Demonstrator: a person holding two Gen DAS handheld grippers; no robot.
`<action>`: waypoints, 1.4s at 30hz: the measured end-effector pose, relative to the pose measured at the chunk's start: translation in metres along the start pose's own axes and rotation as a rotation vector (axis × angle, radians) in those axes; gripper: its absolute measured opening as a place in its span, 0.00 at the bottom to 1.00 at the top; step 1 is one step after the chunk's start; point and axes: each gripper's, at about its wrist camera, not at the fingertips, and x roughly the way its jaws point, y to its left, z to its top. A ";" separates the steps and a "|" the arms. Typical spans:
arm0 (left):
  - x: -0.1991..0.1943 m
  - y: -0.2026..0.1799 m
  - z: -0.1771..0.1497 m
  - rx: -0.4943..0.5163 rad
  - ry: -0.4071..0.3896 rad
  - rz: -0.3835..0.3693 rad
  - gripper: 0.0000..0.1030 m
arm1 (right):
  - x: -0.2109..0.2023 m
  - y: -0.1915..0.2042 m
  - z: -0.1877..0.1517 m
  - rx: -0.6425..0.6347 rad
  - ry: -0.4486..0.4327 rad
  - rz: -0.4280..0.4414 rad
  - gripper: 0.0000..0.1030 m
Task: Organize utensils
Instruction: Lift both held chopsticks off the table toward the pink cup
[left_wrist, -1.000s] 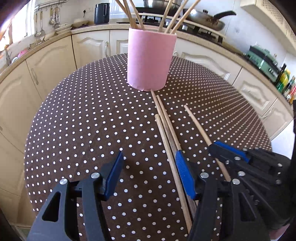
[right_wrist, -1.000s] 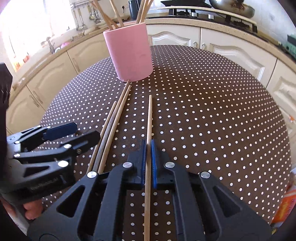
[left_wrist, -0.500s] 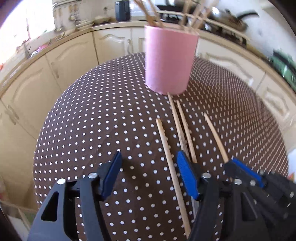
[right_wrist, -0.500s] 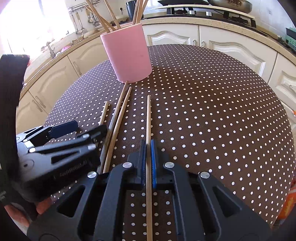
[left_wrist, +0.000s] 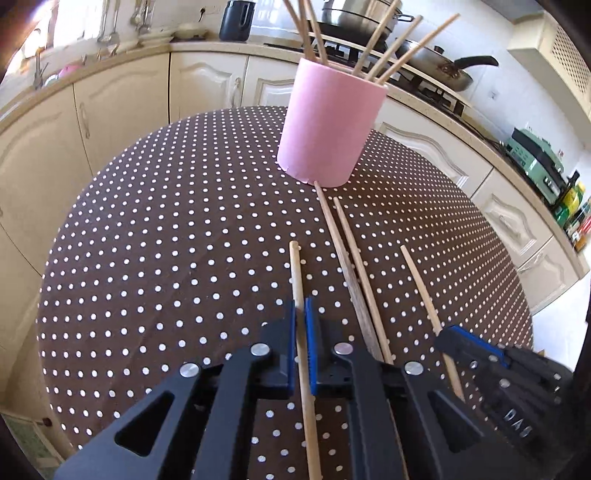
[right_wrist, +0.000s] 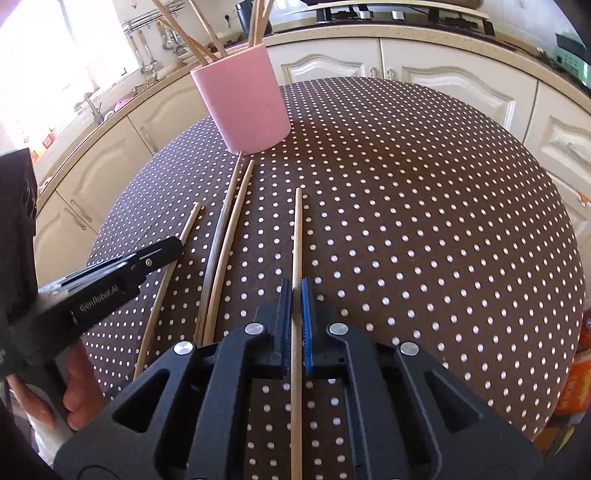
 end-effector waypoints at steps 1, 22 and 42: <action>-0.003 -0.006 -0.005 0.008 0.000 0.009 0.06 | -0.001 -0.002 0.000 0.003 0.003 -0.004 0.07; -0.014 0.015 -0.006 -0.059 0.007 0.018 0.07 | 0.014 0.001 0.017 -0.052 -0.057 -0.140 0.08; -0.032 0.007 0.012 -0.083 -0.075 0.043 0.06 | -0.007 -0.009 0.035 -0.048 -0.113 -0.096 0.09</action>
